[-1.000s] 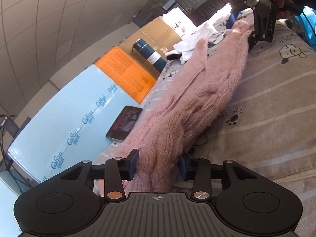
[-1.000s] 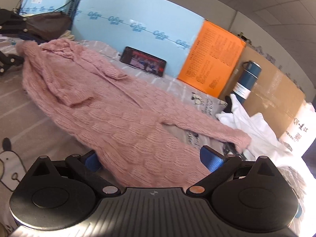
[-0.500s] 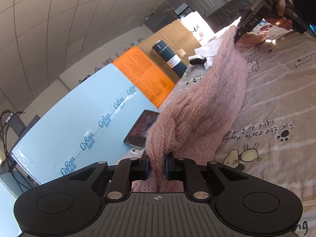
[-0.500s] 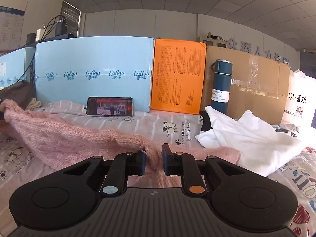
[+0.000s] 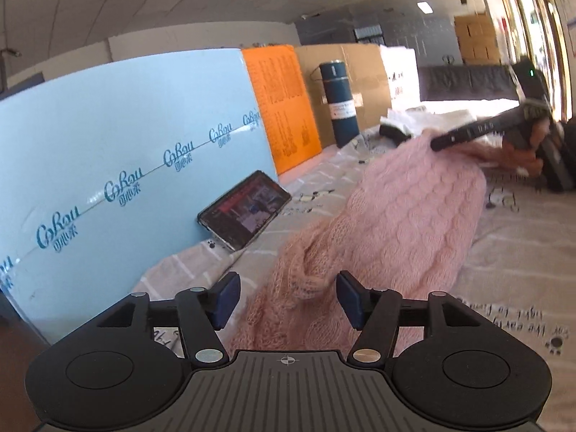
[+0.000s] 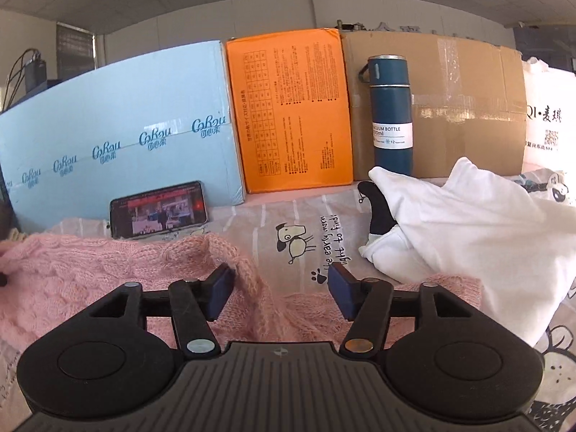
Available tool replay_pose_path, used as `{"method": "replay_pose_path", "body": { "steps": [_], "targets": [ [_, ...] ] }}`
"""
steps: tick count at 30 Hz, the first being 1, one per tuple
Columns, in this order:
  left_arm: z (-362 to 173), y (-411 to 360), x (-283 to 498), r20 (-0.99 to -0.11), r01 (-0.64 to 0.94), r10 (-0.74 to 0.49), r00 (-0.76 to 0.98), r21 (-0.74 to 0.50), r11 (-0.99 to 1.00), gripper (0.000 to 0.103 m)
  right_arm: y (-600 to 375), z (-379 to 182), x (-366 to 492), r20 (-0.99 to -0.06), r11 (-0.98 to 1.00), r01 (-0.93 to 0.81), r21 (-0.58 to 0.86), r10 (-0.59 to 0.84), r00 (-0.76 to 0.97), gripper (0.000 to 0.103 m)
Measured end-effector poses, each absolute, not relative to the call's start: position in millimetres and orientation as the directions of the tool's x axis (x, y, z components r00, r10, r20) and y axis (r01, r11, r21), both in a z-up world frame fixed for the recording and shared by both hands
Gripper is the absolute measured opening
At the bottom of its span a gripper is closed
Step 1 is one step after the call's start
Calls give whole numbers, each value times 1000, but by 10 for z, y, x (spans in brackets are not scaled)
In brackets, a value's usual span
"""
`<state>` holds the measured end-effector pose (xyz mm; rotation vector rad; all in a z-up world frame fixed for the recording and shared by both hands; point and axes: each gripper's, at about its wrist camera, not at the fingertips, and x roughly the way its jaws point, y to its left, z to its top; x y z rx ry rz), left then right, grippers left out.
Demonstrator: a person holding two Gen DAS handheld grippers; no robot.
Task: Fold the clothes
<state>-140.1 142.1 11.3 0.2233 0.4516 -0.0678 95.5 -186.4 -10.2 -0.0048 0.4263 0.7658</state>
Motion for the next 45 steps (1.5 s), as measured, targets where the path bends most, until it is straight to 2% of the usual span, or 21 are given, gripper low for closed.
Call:
{"method": "replay_pose_path", "body": {
  "steps": [6,17,40,45],
  "targets": [
    [-26,1625,-1303,-447,76,-51,893,38,996,67,-1947,-151,1000,-341,768,-610,194,636,692,85],
    [-156,1747,-1188,-470,54,-74,880,-58,997,68,-2015,-157,1034,-324,772,-592,232,635,701,91],
    [-165,1744,-1189,-470,59,-81,879,-60,996,70,-2024,-158,1023,-320,762,-601,242,647,692,94],
    [-169,1750,-1188,-469,56,-79,879,-62,996,70,-2053,-106,916,-313,785,-595,173,616,723,94]
  ]
}}
